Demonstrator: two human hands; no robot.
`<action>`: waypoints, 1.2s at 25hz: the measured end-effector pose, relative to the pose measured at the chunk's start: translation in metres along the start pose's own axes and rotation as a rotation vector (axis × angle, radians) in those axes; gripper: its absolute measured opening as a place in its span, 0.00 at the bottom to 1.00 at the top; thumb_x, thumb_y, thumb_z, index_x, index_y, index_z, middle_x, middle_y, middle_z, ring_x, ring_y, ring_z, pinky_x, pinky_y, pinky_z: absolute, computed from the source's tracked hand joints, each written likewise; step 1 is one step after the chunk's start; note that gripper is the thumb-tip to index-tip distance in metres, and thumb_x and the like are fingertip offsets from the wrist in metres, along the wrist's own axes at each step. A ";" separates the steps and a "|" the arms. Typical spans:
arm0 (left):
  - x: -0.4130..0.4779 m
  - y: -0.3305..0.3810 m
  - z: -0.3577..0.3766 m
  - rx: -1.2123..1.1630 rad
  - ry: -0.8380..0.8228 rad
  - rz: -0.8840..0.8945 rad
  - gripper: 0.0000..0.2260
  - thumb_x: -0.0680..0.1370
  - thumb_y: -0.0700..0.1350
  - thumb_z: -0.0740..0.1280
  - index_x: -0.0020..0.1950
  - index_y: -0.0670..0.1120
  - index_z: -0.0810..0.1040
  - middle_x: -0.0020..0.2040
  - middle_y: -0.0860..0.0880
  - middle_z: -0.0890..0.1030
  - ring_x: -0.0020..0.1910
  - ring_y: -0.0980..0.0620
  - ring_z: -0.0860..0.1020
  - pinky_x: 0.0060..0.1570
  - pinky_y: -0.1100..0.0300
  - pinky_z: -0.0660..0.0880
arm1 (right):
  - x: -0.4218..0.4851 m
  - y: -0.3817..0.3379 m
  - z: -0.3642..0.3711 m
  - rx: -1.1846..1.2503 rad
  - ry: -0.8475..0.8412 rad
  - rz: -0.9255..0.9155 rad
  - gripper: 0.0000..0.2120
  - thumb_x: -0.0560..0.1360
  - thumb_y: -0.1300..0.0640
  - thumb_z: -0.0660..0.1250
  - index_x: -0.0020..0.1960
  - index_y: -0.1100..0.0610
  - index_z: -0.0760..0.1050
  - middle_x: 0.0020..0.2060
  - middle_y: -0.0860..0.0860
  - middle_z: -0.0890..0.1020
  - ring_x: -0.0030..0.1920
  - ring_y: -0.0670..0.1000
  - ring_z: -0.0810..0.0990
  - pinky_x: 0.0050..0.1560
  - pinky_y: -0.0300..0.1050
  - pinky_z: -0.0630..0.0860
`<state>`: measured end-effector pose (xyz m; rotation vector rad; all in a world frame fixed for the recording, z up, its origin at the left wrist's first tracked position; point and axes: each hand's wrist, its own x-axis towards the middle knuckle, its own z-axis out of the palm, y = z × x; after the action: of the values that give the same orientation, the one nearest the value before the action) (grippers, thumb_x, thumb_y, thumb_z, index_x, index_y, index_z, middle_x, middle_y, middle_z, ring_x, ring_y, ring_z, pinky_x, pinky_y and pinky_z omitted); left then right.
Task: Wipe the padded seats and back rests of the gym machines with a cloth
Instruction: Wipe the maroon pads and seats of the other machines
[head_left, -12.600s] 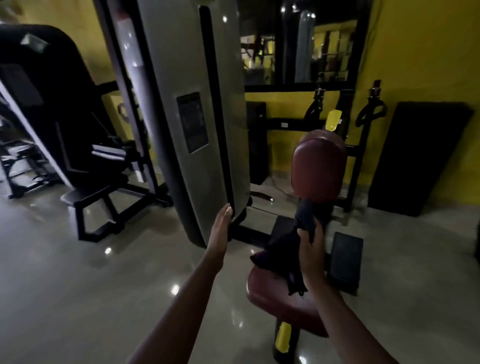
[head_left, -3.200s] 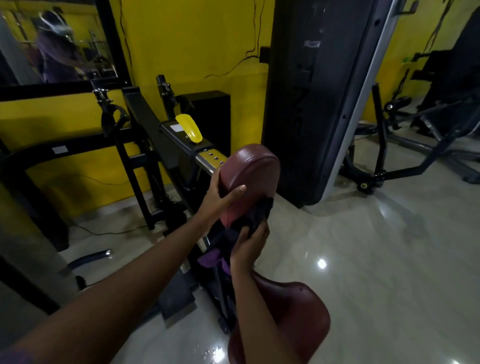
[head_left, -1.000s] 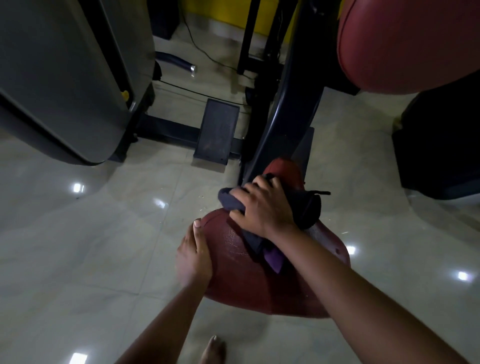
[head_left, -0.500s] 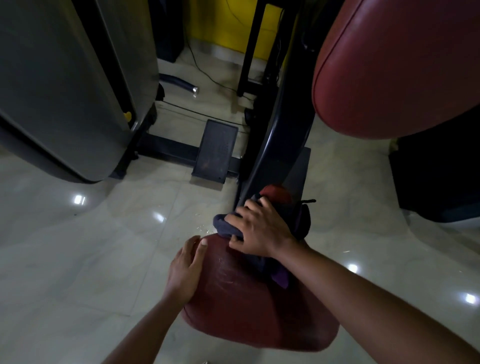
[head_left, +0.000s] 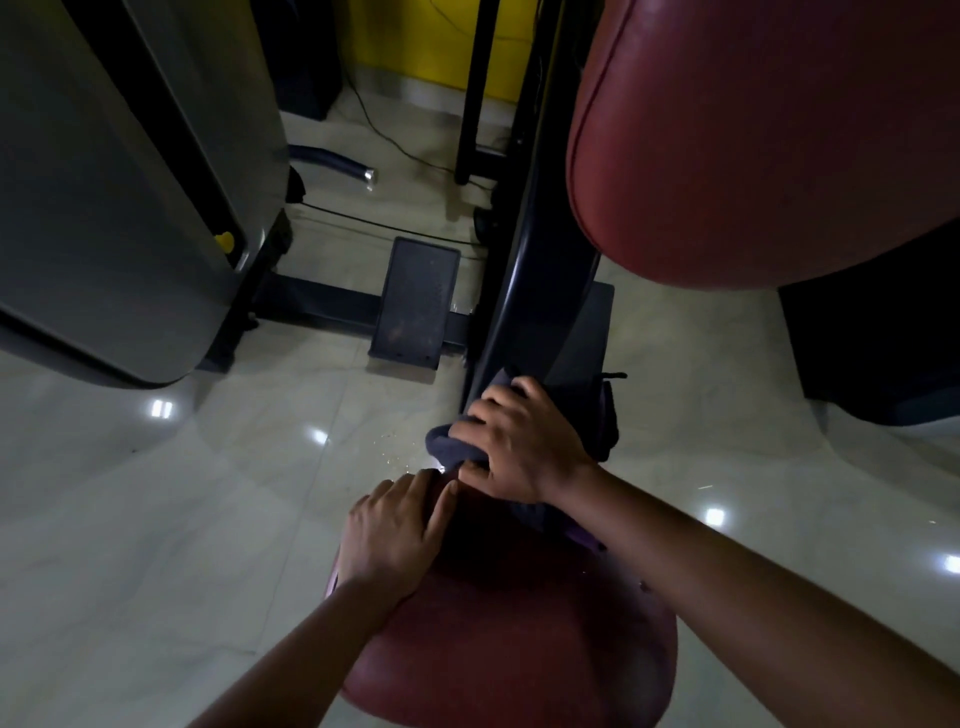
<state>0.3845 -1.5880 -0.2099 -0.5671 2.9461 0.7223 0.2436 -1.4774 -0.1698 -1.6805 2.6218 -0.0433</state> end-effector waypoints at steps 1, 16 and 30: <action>0.000 0.000 -0.001 0.012 -0.004 0.001 0.33 0.73 0.66 0.36 0.55 0.53 0.75 0.46 0.52 0.81 0.47 0.50 0.78 0.44 0.56 0.71 | 0.003 0.007 0.001 0.019 0.022 0.044 0.20 0.69 0.42 0.54 0.46 0.52 0.79 0.42 0.51 0.82 0.46 0.55 0.77 0.49 0.52 0.69; -0.002 0.008 -0.008 0.068 -0.063 0.043 0.29 0.75 0.67 0.46 0.60 0.49 0.73 0.54 0.47 0.81 0.52 0.46 0.79 0.45 0.55 0.72 | -0.083 -0.100 0.028 -0.049 0.224 1.069 0.25 0.75 0.42 0.57 0.67 0.53 0.69 0.59 0.61 0.77 0.53 0.63 0.77 0.48 0.56 0.74; -0.003 0.005 -0.008 0.007 -0.152 0.176 0.31 0.74 0.66 0.53 0.69 0.46 0.66 0.61 0.44 0.78 0.56 0.43 0.77 0.52 0.50 0.73 | -0.076 -0.043 0.018 0.033 0.193 1.340 0.23 0.73 0.41 0.51 0.45 0.57 0.77 0.30 0.55 0.79 0.33 0.57 0.78 0.39 0.48 0.69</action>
<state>0.3855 -1.5863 -0.2003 -0.2421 2.8790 0.7340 0.3152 -1.4260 -0.1857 0.3326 3.2129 -0.2059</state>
